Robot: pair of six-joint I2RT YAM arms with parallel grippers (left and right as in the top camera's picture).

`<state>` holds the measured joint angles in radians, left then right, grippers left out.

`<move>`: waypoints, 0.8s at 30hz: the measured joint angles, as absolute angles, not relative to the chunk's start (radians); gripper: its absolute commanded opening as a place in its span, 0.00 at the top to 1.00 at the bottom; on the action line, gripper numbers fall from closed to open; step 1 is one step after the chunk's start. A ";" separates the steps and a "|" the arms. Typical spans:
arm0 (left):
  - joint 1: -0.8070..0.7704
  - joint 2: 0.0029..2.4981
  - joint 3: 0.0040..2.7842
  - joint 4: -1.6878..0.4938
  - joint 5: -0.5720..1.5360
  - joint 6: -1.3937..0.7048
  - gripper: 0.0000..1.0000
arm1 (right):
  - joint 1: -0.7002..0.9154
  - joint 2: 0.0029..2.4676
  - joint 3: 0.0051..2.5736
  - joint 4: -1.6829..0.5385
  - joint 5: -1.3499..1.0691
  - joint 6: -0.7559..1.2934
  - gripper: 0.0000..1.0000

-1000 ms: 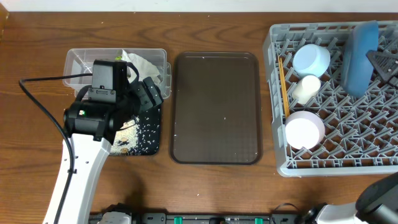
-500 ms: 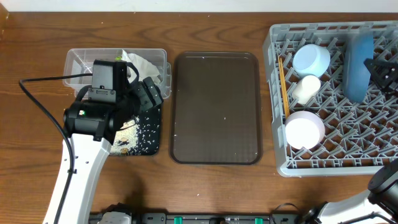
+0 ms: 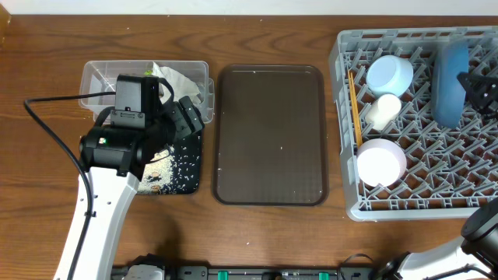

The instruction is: Sort waste into correct bins and load items into the dishwasher rack

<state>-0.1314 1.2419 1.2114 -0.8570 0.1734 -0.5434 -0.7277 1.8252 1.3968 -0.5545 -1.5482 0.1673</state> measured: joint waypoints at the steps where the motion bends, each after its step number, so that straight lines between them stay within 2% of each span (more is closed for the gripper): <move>1: -0.131 1.242 1.211 -0.857 0.173 -0.543 0.10 | -0.727 1.826 1.397 -0.546 -1.548 0.183 0.99; 24: -0.131 1.242 1.211 -0.857 0.173 -0.543 0.10 | -0.677 1.826 1.398 -0.532 -1.549 0.308 0.99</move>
<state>-0.1314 1.2419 1.2114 -0.8570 0.1730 -0.5434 -0.6765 1.8259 1.3975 -0.5320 -1.5486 0.3077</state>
